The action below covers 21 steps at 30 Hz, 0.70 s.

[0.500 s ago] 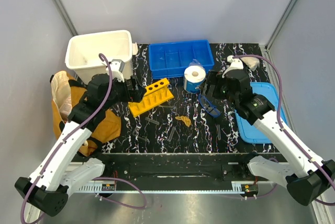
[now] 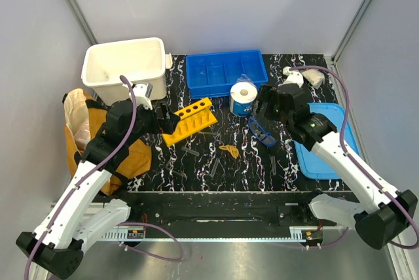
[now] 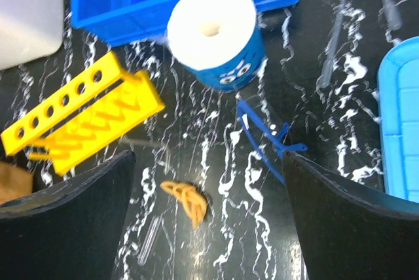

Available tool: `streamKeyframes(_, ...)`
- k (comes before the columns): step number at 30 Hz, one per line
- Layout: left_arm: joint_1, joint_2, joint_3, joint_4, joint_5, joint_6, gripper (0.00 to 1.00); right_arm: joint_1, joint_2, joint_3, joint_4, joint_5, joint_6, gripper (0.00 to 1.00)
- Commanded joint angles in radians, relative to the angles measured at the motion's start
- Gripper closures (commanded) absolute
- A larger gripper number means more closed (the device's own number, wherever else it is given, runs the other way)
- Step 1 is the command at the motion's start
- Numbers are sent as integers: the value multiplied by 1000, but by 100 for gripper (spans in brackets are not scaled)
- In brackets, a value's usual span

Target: Organize the chemistry lab equipment

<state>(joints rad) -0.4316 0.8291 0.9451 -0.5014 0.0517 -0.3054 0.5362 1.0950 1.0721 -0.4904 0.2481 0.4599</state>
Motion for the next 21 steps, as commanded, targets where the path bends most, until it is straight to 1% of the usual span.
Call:
streamKeyframes(1, 1, -39, -43, 49, -20, 9, 2, 1, 54, 84, 119, 205, -50, 4)
streamKeyframes(3, -2, -39, -61, 63, -16, 17, 2, 1, 104, 106, 183, 285, -151, 3)
streamKeyframes(4, -2, -38, -57, 55, -10, 17, 3, -1, 133, 120, 208, 336, -196, 1)
streamKeyframes(6, -4, -41, -52, 46, 0, 17, 3, -13, 218, 167, 231, 396, -311, 0)
streamKeyframes(7, -4, -45, -57, 52, 7, 15, 3, -30, 268, 195, 222, 416, -338, 0)
streamKeyframes(8, -6, -50, -58, 54, 13, 14, 4, -50, 313, 237, 190, 412, -354, 0)
streamKeyframes(10, -13, -57, -63, 52, 23, 15, 5, -126, 394, 319, 127, 328, -340, 3)
streamKeyframes(12, -24, -70, -71, 50, 17, 15, 5, -198, 462, 379, 101, 208, -333, 9)
streamKeyframes(13, -30, -73, -69, 50, 16, 15, 5, -237, 494, 403, 96, 180, -334, 14)
streamKeyframes(16, -41, -70, -65, 50, 16, 22, 6, -301, 583, 477, 79, 109, -349, 38)
streamKeyframes(18, -42, -65, -63, 50, 7, 20, 5, -346, 644, 514, 72, 65, -362, 45)
streamKeyframes(21, -44, -62, -63, 43, -12, 23, 5, -399, 752, 572, 49, 45, -372, 51)
